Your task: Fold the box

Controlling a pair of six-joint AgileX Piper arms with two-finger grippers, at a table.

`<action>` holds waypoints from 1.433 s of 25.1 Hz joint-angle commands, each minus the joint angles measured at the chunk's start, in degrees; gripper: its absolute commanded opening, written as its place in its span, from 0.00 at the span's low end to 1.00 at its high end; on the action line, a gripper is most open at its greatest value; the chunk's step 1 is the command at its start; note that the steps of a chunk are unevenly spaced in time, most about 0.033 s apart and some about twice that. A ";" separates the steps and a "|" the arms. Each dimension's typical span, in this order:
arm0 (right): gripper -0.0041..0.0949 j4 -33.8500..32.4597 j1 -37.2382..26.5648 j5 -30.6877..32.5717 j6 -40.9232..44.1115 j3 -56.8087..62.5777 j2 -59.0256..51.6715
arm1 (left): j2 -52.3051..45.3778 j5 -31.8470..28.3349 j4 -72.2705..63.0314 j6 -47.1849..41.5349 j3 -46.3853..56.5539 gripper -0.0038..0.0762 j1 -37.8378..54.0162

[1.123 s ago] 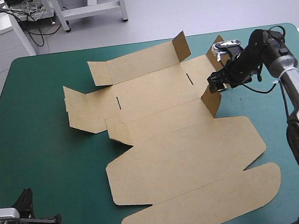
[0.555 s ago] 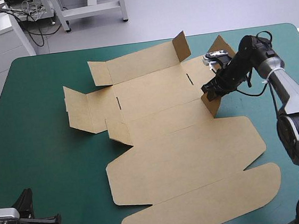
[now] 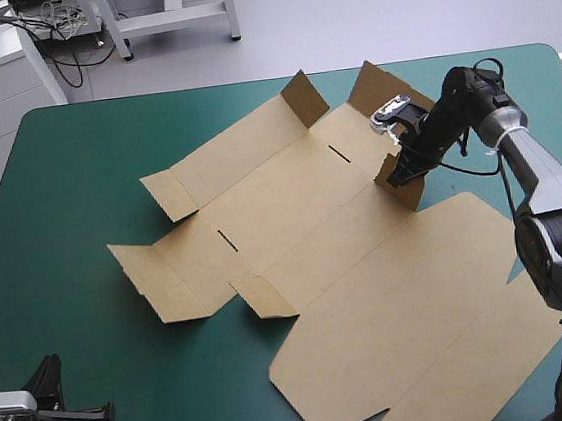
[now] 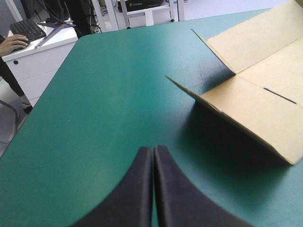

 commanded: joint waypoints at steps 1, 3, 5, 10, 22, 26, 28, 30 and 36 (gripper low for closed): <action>0.02 -2.14 1.62 -2.87 -5.07 -3.62 -2.81 | 0.24 -4.21 -0.53 -0.18 -1.38 0.04 -0.12; 0.02 -3.57 2.94 -4.67 -7.09 -4.79 -2.81 | 0.24 -4.21 -0.53 -0.18 -1.38 0.04 -0.12; 0.02 -3.98 4.37 -5.84 -11.35 -5.78 -2.81 | 0.24 -4.21 -0.53 -0.18 -1.38 0.04 -0.12; 0.02 -3.32 8.10 -11.45 -17.30 -7.09 -2.56 | 0.24 -4.21 -0.53 -0.18 -1.38 0.04 -0.12; 0.02 -5.27 18.29 -21.67 -21.89 -7.32 1.62 | 0.24 -4.21 -0.53 -0.18 -1.38 0.04 -0.12; 0.02 -2.26 20.06 -25.50 -25.72 -7.32 1.57 | 0.24 -4.21 -0.53 -0.18 -1.38 0.04 -0.12; 0.02 1.45 20.19 -25.63 -26.57 -7.32 1.57 | 0.24 -4.21 -0.53 -0.18 -1.38 0.04 -0.12; 0.02 3.41 20.19 -26.10 -26.57 -7.32 1.57 | 0.24 -4.21 -0.53 -0.18 -1.38 0.04 -0.12; 0.02 4.68 20.21 -27.23 -26.57 -7.32 1.57 | 0.24 -4.21 -0.53 -0.18 -1.38 0.04 -0.12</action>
